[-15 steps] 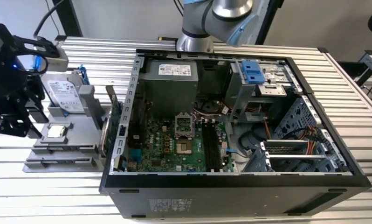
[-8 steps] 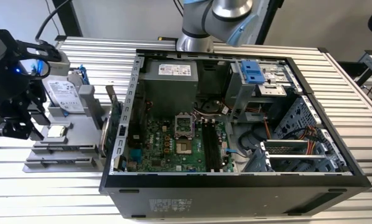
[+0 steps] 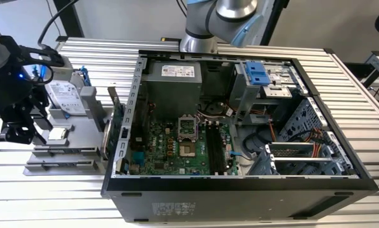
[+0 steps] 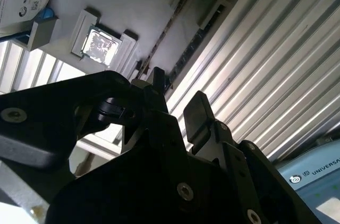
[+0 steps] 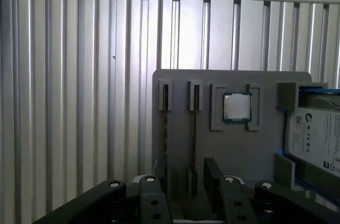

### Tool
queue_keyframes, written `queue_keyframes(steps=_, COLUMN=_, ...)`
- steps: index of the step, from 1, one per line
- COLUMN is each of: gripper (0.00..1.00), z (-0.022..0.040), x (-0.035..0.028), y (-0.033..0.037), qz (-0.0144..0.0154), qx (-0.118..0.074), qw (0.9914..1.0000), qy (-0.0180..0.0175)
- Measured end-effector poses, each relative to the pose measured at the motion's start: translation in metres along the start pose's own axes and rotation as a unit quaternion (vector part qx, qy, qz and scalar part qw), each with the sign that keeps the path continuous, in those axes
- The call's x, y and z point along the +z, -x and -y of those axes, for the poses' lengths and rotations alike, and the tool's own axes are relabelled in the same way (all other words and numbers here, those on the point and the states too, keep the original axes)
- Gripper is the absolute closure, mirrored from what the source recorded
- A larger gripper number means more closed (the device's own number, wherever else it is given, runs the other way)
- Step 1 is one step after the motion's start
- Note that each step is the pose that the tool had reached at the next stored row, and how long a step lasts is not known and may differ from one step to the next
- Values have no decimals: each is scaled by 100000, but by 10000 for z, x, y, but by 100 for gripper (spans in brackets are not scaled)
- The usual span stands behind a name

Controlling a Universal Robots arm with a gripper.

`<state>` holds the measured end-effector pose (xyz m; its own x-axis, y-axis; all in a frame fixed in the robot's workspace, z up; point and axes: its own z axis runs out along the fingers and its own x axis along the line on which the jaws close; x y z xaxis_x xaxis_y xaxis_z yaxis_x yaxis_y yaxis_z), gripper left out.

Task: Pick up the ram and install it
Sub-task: 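Pick up the ram and move it above insertion slot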

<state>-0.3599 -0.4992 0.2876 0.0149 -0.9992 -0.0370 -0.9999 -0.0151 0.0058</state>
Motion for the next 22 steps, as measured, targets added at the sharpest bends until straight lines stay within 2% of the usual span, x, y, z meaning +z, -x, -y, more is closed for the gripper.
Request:
queue_keyframes(steps=9, gripper=0, z=1, x=125, y=-19, qz=5, qx=59, qw=100000, qy=-4)
queue_keyframes(steps=22, gripper=0, z=17, x=294, y=-75, qz=7, qx=1132, qw=99994, qy=-42)
